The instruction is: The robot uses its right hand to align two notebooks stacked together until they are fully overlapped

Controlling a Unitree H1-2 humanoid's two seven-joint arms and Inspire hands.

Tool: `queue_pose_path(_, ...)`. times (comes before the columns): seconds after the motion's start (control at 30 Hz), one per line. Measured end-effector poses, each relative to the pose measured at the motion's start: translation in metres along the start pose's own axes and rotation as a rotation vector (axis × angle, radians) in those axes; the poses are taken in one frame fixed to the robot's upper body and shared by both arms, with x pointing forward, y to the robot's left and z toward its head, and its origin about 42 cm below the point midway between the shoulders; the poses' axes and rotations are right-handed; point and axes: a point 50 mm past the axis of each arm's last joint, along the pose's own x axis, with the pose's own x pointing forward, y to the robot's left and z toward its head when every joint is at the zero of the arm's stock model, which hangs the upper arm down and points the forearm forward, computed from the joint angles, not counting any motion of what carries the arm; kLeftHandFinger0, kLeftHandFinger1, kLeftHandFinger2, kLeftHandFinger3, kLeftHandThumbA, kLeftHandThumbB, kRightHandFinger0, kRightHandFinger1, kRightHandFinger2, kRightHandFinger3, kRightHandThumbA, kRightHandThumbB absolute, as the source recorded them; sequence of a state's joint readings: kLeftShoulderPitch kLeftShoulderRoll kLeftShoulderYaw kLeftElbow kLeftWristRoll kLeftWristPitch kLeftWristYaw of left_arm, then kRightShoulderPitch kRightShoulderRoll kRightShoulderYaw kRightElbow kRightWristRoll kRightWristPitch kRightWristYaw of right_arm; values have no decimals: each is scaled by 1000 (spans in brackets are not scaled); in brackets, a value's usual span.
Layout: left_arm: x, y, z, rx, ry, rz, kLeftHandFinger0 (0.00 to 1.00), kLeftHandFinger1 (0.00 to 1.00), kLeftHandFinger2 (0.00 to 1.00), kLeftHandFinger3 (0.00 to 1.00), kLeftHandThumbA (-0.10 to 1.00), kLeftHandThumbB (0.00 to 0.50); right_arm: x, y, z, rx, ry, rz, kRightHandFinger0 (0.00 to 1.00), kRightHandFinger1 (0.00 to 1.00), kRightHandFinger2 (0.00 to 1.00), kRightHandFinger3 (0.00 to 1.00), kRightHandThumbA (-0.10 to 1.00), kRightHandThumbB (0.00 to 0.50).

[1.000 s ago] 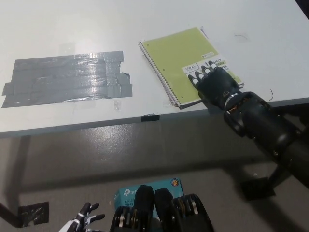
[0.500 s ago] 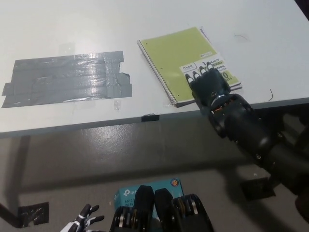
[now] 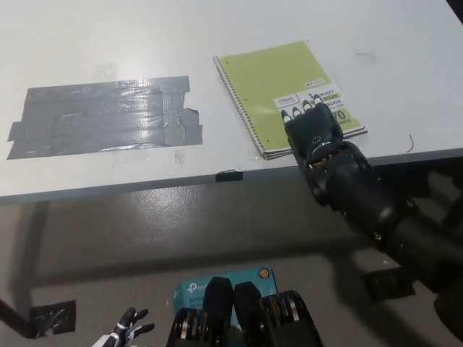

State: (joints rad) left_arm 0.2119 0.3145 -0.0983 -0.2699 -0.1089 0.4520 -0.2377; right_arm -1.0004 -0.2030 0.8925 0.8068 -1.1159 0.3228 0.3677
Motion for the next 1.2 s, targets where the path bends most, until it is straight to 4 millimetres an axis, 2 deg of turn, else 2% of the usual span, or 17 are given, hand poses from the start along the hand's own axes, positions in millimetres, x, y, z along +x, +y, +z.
queue_pose_path(0.13, 0, 0, -1, -2, 2, 0, 723, 735, 937, 1000, 1000, 500, -1, 0, 0, 6, 10, 8, 1000, 1000, 1000, 1000, 1000, 457)
queue_pose_path(0.23, -1, -1, -1, -3, 2, -1, 668, 715, 942, 1000, 1000, 500, -1, 1, 0, 7, 12, 13, 1000, 1000, 1000, 1000, 1000, 466)
queue_pose_path(0.27, -1, -1, -1, -3, 2, -1, 724, 744, 936, 1000, 1000, 500, -1, 1, 0, 7, 12, 13, 1000, 1000, 1000, 1000, 1000, 460)
queue_pose_path(0.3, -1, -1, -1, -3, 1, -1, 736, 732, 920, 1000, 1000, 500, -1, 1, -1, 6, 11, 13, 1000, 1000, 1000, 1000, 1000, 460)
queue_pose_path(0.37, -1, -1, -1, -3, 2, -1, 747, 723, 902, 1000, 1000, 500, -1, 1, -1, 3, 9, 10, 1000, 1000, 1000, 1000, 1000, 461)
queue_pose_path(0.4, -1, -1, -1, -3, 2, -1, 753, 722, 889, 1000, 1000, 500, -1, 2, -2, 1, 9, 7, 1000, 1000, 1000, 1000, 1000, 442)
queue_pose_path(0.5, -1, -1, -1, -4, 3, -1, 756, 719, 883, 1000, 1000, 500, -2, 1, -4, 4, -4, -15, 1000, 1000, 1000, 1000, 1000, 432)
queue_pose_path(0.6, -2, -1, -3, -5, 7, 1, 755, 721, 864, 1000, 1000, 500, -3, 0, -10, 12, -21, -31, 1000, 1000, 1000, 1000, 1000, 477)
queue_pose_path(0.67, -3, -1, -4, -6, 9, 1, 761, 728, 860, 1000, 1000, 500, -2, 0, -13, 15, -33, -34, 1000, 1000, 1000, 1000, 1000, 486)
queue_pose_path(0.73, -3, -1, -4, -6, 12, 1, 790, 744, 872, 1000, 1000, 500, -2, -2, -15, 16, -43, -40, 1000, 1000, 1000, 1000, 1000, 463)
queue_pose_path(0.8, -3, -1, -5, -7, 14, 1, 816, 734, 871, 1000, 1000, 500, -1, -7, -21, 19, -57, -51, 1000, 1000, 1000, 1000, 1000, 464)
queue_pose_path(0.87, -4, -2, -6, -7, 16, 1, 842, 733, 861, 1000, 1000, 500, 0, -12, -27, 23, -72, -63, 1000, 1000, 1000, 1000, 1000, 465)
queue_pose_path(0.93, -5, -2, -7, -9, 20, 1, 825, 716, 841, 1000, 1000, 500, 2, -21, -34, 23, -80, -76, 1000, 1000, 1000, 1000, 1000, 477)
queue_pose_path(1.0, -6, -3, -10, -11, 26, 1, 818, 697, 820, 1000, 1000, 500, 4, -35, -42, 17, -87, -101, 1000, 1000, 1000, 1000, 1000, 467)
queue_pose_path(1.1, -8, -3, -14, -16, 39, 3, 691, 655, 780, 1000, 1000, 500, 3, -56, -51, 24, -102, -152, 1000, 1000, 1000, 1000, 1000, 449)
queue_pose_path(1.2, -10, -4, -17, -21, 47, 4, 760, 688, 787, 1000, 1000, 500, 1, -84, -60, 27, -108, -208, 1000, 1000, 1000, 1000, 1000, 435)
